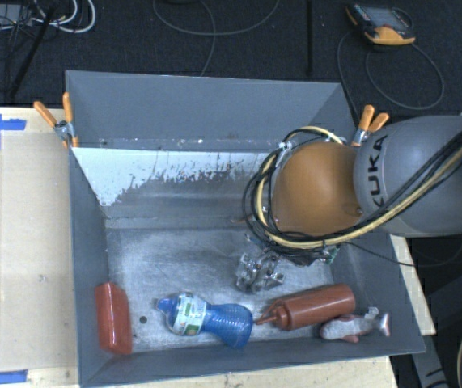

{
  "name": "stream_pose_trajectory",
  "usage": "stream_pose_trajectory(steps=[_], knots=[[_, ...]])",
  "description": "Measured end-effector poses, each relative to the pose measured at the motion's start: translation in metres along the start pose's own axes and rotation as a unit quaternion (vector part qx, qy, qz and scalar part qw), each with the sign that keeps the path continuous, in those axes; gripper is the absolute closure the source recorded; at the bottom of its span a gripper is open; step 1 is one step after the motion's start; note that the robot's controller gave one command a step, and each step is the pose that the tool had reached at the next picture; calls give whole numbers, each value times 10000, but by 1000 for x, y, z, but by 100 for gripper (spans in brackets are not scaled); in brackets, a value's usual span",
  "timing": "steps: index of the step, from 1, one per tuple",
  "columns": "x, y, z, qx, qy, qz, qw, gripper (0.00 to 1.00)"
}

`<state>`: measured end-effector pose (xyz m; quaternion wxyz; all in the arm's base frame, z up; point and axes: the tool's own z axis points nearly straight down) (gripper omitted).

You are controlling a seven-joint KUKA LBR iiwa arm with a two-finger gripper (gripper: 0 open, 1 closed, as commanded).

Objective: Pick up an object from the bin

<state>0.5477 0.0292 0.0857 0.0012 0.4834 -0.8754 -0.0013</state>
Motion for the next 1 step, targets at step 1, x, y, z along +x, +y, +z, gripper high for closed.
stream_pose_trajectory(steps=[1], knots=[[16, 13, -36, -33, 12, -265, 9996, 100]])
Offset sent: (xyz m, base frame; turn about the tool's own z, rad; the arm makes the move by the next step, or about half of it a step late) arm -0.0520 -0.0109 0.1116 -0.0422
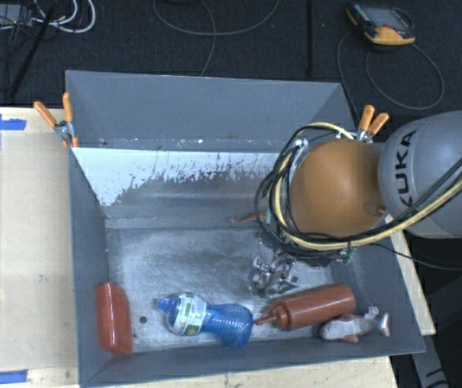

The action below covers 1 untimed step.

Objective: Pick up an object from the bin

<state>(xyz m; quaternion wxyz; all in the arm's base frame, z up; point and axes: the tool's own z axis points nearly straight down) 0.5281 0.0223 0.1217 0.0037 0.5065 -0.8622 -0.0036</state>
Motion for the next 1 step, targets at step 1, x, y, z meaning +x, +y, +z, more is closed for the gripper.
stream_pose_trajectory(steps=[1], knots=[[19, 27, -75, 40, -16, 55, 10000, 0]])
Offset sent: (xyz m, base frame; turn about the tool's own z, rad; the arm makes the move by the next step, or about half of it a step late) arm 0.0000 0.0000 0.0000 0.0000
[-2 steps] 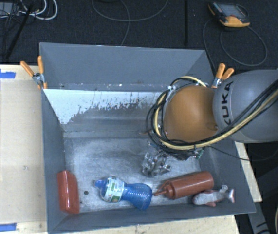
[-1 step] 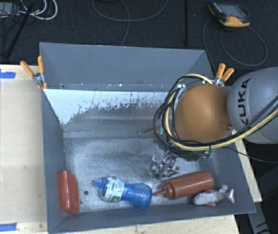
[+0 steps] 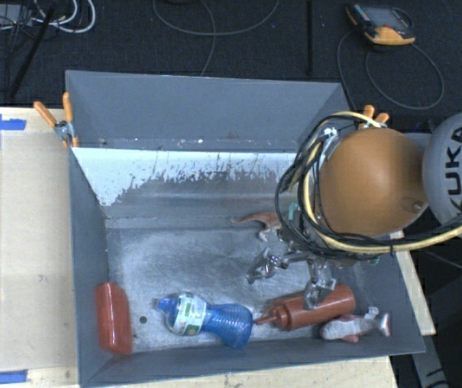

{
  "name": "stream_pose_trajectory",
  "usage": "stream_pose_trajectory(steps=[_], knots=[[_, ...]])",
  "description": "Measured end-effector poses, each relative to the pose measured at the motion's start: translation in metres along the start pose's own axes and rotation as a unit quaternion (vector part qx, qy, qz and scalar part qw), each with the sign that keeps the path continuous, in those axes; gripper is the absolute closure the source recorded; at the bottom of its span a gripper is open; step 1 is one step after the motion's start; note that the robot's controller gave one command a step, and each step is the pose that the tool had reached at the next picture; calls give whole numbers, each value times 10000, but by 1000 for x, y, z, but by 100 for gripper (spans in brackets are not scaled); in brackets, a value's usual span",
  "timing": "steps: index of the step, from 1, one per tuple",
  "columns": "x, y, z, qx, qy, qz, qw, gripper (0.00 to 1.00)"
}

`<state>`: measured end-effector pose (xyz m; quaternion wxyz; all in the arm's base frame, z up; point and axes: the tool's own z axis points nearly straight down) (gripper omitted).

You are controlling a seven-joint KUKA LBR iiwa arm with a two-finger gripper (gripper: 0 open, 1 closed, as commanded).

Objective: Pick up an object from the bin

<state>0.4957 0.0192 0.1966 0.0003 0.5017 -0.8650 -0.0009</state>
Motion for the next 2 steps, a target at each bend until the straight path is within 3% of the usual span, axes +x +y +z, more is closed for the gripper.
stream_pose_trajectory(steps=[1, 2], knots=[[0, 0, 0, -1, 0, 2, 10000, 0], [-6, -20, 120, 15, -21, -1520, 9884, 100]])
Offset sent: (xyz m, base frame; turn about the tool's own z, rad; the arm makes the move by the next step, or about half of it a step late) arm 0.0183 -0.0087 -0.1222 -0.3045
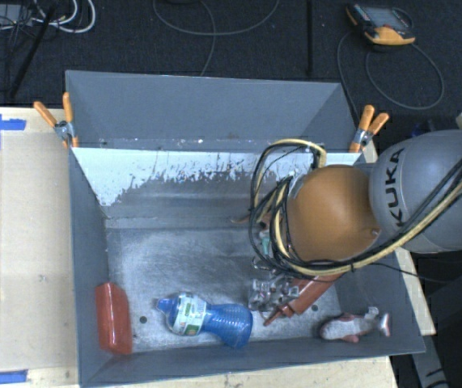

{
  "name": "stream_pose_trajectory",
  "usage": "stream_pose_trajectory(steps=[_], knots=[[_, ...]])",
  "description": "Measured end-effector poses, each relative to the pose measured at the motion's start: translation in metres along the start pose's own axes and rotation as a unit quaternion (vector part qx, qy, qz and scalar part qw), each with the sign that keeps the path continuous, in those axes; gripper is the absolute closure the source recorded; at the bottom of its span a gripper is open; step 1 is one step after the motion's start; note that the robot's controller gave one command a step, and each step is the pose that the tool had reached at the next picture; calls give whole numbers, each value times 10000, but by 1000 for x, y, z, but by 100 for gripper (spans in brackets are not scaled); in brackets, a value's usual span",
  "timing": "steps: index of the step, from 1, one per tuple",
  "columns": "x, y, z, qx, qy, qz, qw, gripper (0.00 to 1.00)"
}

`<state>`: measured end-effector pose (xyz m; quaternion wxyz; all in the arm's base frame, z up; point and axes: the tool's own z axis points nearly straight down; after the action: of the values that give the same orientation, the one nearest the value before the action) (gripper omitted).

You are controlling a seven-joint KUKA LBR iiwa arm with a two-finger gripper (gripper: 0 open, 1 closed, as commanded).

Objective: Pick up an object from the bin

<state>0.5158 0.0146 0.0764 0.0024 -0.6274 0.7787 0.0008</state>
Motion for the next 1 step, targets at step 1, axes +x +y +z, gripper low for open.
stream_pose_trajectory(steps=[1], knots=[[0, 0, 0, 1, 2, -6, 10000, 100]])
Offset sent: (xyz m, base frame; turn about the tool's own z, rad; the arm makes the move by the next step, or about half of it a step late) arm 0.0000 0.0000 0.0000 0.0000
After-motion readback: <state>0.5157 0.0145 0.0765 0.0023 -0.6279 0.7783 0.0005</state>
